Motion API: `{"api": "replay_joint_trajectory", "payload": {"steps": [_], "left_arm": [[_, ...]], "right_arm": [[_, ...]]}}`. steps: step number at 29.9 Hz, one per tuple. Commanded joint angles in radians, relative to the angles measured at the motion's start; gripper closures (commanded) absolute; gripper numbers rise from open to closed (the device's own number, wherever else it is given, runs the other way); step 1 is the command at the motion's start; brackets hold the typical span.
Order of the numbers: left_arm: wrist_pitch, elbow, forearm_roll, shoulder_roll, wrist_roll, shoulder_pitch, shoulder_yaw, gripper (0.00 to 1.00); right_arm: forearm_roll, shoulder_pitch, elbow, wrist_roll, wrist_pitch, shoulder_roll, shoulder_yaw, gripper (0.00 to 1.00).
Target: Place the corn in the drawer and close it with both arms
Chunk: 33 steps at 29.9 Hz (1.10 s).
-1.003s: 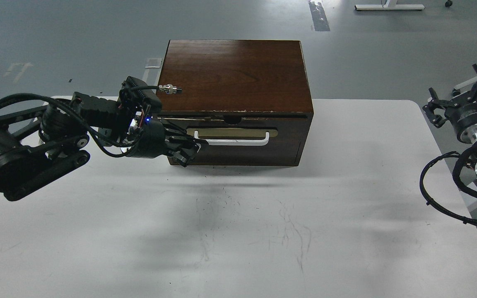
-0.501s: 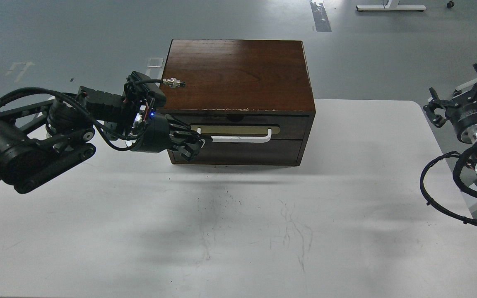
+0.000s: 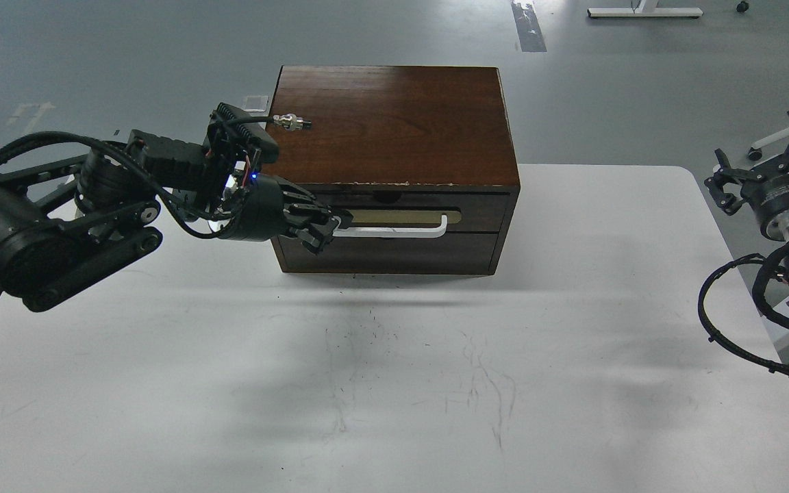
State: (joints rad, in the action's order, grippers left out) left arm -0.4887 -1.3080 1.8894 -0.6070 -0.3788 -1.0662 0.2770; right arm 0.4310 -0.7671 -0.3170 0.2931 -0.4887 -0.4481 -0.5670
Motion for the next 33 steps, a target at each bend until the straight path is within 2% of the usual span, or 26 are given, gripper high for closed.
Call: {"api": "replay_joint_trajectory", "payload": {"steps": [1, 7, 10, 11, 12, 13, 14, 15, 18, 20, 24, 26, 30, 33], "left_arm": [[0.0, -0.057, -0.067, -0.029, -0.002, 0.0, 0.011, 1.0], [0.0, -0.109, -0.348, -0.126, -0.003, 0.002, 0.072, 1.0], [0.0, -0.085, -0.676, -0.18, -0.046, 0.008, 0.145, 0.97], [0.0, -0.065, -0.84, -0.21, -0.066, 0.009, 0.155, 0.85], [0.0, -0.065, -0.842, -0.211, -0.066, 0.009, 0.156, 0.85], [0.0, -0.041, -1.015, -0.236, -0.083, 0.009, 0.159, 0.58], [0.0, -0.025, -1.111, -0.246, -0.084, 0.009, 0.159, 0.41], [0.0, 0.016, -1.305, -0.26, -0.078, 0.009, 0.157, 0.16], [0.0, 0.14, -1.657, -0.284, -0.078, 0.025, 0.148, 0.04], [0.0, 0.203, -1.736, -0.278, -0.08, 0.04, 0.148, 0.04], [0.0, 0.431, -1.897, -0.223, -0.084, 0.109, 0.154, 0.02], [0.0, 0.499, -1.946, -0.2, -0.077, 0.123, 0.156, 0.02], [0.0, 0.734, -2.032, -0.094, -0.081, 0.144, 0.157, 0.02], [0.0, 0.832, -2.075, -0.031, -0.084, 0.16, 0.159, 0.02]], "right_arm": [[0.0, -0.001, 0.001, 0.0, 0.0, -0.001, 0.001, 0.0], [0.0, -0.012, -0.001, 0.0, 0.0, -0.001, -0.001, 0.0], [0.0, -0.018, 0.001, 0.0, 0.0, -0.003, -0.001, 0.0], [0.0, -0.02, 0.0, 0.0, 0.0, -0.004, -0.001, 0.0], [0.0, -0.02, -0.001, 0.0, 0.0, -0.004, -0.001, 0.0], [0.0, -0.021, -0.001, 0.001, 0.0, -0.007, -0.002, 0.0], [0.0, -0.024, -0.001, 0.001, 0.0, -0.009, -0.002, 0.0], [0.0, -0.03, -0.001, 0.001, 0.0, -0.009, -0.004, 0.0], [0.0, -0.037, -0.001, 0.005, 0.0, -0.009, -0.007, 0.0], [0.002, -0.041, -0.001, 0.005, 0.0, -0.009, -0.008, 0.0], [0.002, -0.066, 0.0, -0.006, 0.0, -0.012, -0.008, 0.0], [0.002, -0.069, -0.001, -0.006, 0.0, -0.02, -0.01, 0.0], [0.006, -0.074, -0.004, 0.001, 0.0, -0.032, -0.082, 0.0], [0.006, -0.072, -0.004, 0.001, 0.0, -0.027, -0.128, 0.0]]}}
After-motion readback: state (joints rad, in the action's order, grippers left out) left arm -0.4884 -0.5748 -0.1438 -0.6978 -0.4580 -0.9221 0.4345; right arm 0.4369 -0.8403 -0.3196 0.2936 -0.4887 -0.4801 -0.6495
